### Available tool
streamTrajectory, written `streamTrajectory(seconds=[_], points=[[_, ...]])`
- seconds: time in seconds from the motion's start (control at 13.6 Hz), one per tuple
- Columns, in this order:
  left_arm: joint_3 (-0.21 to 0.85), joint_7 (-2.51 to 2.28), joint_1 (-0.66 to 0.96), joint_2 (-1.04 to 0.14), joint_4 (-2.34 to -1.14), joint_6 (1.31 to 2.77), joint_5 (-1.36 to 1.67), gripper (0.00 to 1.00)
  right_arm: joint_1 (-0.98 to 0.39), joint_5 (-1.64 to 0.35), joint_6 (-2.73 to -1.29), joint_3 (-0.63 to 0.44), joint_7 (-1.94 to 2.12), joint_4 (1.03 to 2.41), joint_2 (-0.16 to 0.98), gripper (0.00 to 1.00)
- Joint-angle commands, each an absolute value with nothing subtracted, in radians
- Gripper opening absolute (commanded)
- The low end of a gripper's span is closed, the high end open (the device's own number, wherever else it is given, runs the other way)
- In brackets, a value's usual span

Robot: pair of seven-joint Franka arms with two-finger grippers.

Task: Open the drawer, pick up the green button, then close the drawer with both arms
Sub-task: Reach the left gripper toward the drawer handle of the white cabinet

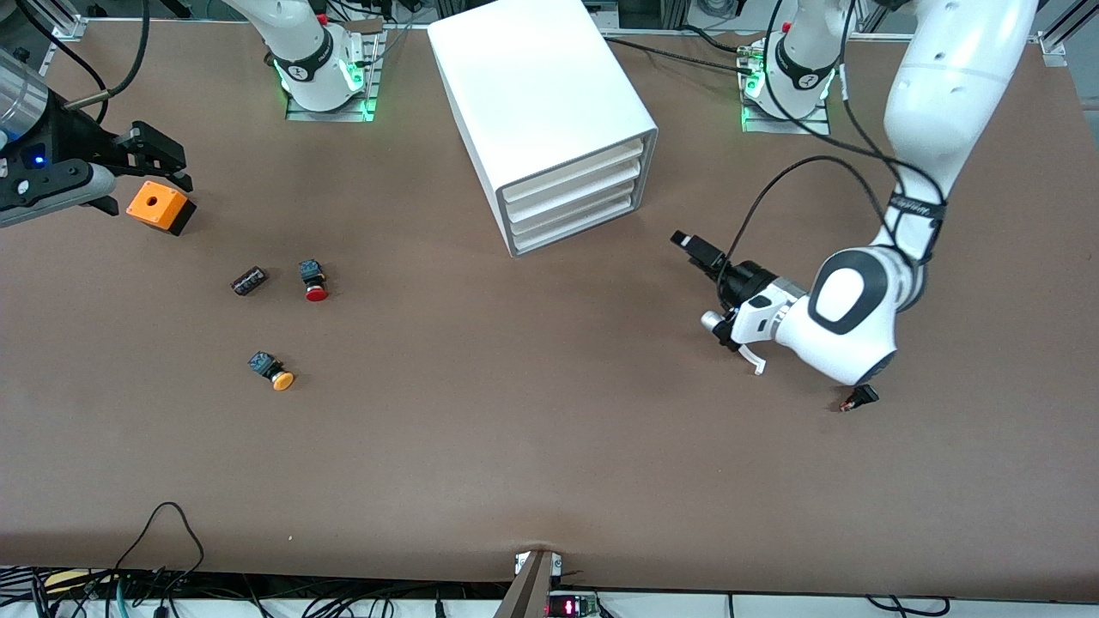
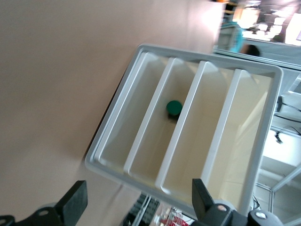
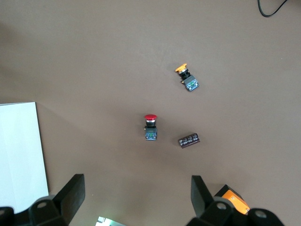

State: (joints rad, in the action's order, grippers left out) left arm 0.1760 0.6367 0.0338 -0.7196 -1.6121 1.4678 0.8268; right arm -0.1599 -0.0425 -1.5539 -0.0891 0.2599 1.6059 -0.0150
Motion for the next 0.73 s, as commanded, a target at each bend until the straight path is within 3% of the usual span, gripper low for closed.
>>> streamTrajectory(seconds=[0.0, 0.44, 0.66], points=[[0.176, 0.884, 0.057, -0.771, -1.678, 1.534, 0.946, 0.94, -0.161, -0.034, -1.531, -0.087, 0.244, 1.575, -0.003, 1.0], [0.176, 1.045, 0.224, -0.79, -1.816, 1.66, 1.227, 0.93, -0.161, -0.034, -1.531, -0.084, 0.244, 1.575, -0.005, 1.0], [0.176, 1.051, 0.265, -0.801, -1.832, 1.683, 1.272, 0.78, -0.161, -0.034, -1.531, -0.084, 0.244, 1.575, -0.005, 1.0]])
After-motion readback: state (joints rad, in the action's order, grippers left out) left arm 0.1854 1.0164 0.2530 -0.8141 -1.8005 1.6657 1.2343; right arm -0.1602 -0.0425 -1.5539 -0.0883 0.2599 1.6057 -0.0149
